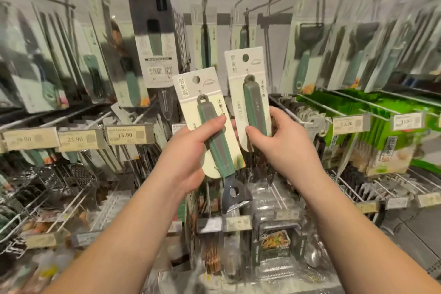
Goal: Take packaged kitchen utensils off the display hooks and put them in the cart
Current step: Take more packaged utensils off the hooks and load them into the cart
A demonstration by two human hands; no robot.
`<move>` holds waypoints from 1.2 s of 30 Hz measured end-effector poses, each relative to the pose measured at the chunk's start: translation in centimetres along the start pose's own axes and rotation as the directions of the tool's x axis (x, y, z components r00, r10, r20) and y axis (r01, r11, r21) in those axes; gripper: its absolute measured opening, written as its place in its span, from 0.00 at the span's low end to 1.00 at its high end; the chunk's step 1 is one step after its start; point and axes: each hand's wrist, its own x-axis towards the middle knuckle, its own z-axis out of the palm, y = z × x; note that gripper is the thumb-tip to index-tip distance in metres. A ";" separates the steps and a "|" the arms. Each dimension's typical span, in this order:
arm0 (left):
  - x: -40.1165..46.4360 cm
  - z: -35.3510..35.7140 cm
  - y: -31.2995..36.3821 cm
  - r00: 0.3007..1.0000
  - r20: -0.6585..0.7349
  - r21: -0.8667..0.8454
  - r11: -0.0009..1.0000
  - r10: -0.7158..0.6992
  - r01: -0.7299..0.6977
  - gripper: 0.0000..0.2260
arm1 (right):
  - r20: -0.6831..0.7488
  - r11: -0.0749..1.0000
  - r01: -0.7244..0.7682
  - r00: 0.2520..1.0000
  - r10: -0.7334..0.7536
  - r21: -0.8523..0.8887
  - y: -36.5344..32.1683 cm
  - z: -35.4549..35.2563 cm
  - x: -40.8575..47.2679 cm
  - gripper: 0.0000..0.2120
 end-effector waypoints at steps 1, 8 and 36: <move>0.2 0.3 0.6 1.000 0.010 -0.001 1.000 0.023 -0.023 0.11 | -0.030 1.000 0.001 1.000 -0.001 -0.005 -0.3 -0.5 0.8 0.14; 1.2 1.7 3.4 0.997 0.018 -0.013 0.997 0.080 -0.080 0.08 | -0.155 0.994 0.003 0.988 -0.020 -0.113 -0.8 -2.5 6.6 0.31; 2.5 1.9 4.0 0.997 -0.039 -0.042 0.997 0.063 -0.064 0.07 | -0.209 0.983 -0.131 0.973 0.102 -0.132 1.0 1.4 19.8 0.20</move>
